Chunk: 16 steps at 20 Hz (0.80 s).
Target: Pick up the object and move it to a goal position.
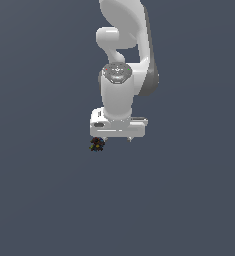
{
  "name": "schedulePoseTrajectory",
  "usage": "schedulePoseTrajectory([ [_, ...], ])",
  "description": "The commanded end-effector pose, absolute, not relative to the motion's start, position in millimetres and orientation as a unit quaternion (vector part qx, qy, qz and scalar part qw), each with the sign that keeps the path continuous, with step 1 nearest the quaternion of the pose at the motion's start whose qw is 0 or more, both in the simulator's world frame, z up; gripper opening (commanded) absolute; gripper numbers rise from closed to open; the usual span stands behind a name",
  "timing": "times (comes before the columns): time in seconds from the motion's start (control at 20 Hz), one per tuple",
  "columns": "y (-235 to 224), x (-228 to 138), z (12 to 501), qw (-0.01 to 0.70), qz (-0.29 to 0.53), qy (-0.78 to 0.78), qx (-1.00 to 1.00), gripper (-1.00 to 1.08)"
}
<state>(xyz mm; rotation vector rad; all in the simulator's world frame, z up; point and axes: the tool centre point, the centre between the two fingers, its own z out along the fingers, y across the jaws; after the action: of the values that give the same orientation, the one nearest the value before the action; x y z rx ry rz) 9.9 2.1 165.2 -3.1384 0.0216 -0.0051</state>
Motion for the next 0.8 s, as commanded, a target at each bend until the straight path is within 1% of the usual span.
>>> schedulePoseTrajectory([
  [0.0,2.1,9.9,165.2,0.002,-0.002,0.007,-1.0,1.0],
  [0.4,-24.2,4.0,171.9,-0.011,0.005,0.02,-1.0,1.0],
  [0.75,-24.4,3.6,170.4,-0.011,0.005,0.028,-1.0,1.0],
])
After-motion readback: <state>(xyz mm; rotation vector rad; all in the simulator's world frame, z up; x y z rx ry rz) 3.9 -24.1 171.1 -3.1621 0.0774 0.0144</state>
